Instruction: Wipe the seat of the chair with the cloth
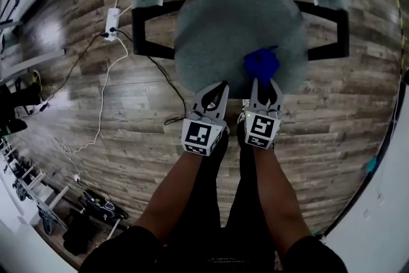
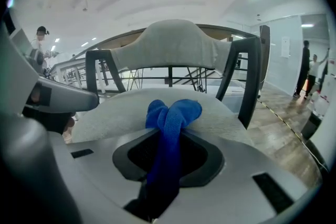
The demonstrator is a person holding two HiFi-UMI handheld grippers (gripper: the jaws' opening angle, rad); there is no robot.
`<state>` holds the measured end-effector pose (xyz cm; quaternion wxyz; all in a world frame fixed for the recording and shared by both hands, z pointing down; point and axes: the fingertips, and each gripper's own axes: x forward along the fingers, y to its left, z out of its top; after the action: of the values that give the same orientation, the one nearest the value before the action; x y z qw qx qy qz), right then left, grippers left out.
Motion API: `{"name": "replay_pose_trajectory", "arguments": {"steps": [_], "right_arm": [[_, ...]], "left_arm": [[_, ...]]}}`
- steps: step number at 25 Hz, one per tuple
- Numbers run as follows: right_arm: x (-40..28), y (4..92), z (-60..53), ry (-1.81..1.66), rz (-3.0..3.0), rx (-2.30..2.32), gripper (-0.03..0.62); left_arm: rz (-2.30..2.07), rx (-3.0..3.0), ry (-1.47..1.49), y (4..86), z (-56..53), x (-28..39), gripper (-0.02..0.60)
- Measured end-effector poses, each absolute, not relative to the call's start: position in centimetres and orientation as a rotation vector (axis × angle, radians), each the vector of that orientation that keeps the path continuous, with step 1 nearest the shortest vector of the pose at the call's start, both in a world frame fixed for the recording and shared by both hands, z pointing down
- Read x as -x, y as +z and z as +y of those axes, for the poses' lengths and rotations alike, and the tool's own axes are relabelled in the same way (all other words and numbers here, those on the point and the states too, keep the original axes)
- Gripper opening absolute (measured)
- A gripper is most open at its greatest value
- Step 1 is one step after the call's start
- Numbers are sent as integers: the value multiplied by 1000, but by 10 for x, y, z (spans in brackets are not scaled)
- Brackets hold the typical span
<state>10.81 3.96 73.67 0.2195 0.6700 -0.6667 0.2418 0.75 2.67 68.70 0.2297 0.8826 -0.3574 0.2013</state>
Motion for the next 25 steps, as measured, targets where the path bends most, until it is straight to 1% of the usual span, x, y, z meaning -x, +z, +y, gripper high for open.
{"name": "replay_pose_trajectory", "arguments": {"steps": [5, 11, 16, 20, 25], "right_arm": [[-138, 737, 49, 658, -1795, -1894, 91], [-194, 740, 66, 686, -1692, -1969, 91], [-226, 746, 80, 688, -1628, -1991, 91], [-237, 745, 78, 708, -1603, -2021, 91], [-218, 688, 77, 676, -1676, -2011, 91]], "left_arm": [[-931, -2454, 568, 686, 30, -28, 2], [-877, -2466, 588, 685, 39, -49, 2], [-841, -2488, 607, 682, 40, -64, 2], [-839, -2488, 600, 680, 34, -73, 2], [-886, -2470, 594, 640, 34, -73, 2]]}}
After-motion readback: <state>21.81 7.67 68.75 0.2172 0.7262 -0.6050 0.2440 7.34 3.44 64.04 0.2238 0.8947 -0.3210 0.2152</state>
